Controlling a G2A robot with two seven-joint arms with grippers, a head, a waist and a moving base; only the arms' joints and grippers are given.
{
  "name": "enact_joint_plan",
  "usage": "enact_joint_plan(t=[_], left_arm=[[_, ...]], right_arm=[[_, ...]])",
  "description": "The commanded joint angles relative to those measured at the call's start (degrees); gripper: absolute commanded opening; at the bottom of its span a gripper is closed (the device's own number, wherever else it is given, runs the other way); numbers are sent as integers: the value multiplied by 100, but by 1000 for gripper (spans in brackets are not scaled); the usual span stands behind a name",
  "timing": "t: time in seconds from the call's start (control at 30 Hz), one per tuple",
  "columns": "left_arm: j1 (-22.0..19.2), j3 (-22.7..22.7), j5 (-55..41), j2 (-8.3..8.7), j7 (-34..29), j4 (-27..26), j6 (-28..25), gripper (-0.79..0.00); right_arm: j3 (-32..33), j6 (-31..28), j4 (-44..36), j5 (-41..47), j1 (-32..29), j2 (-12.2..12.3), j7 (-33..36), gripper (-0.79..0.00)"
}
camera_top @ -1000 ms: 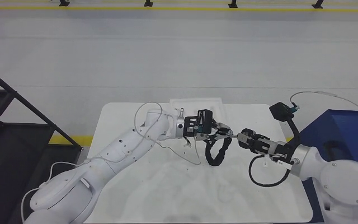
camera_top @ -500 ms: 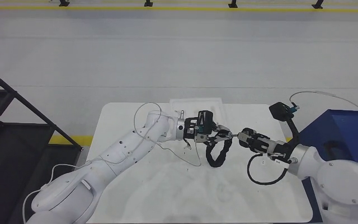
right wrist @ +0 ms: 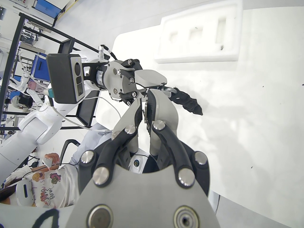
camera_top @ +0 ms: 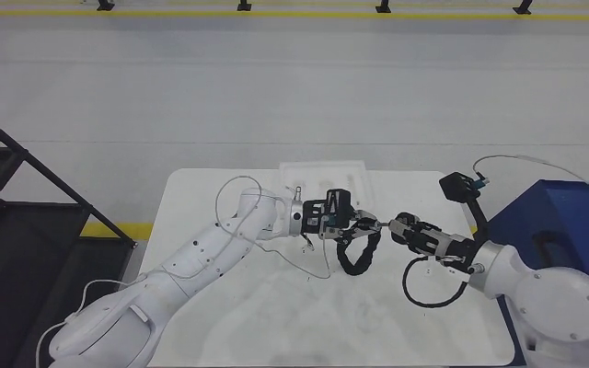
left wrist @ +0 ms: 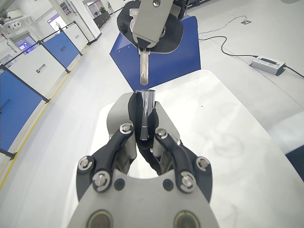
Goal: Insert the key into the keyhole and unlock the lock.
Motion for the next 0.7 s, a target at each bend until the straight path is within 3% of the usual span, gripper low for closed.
enact_joint_plan(t=[0.0, 0.67], left_arm=[[31, -33, 31, 5, -12, -34, -7, -785], [196, -252, 219, -50, -2, -79, -70, -785]], right_arm=[[-9, -5, -2, -16, -8, 7, 2, -785], [-150, 80, 25, -98, -70, 64, -64, -785]])
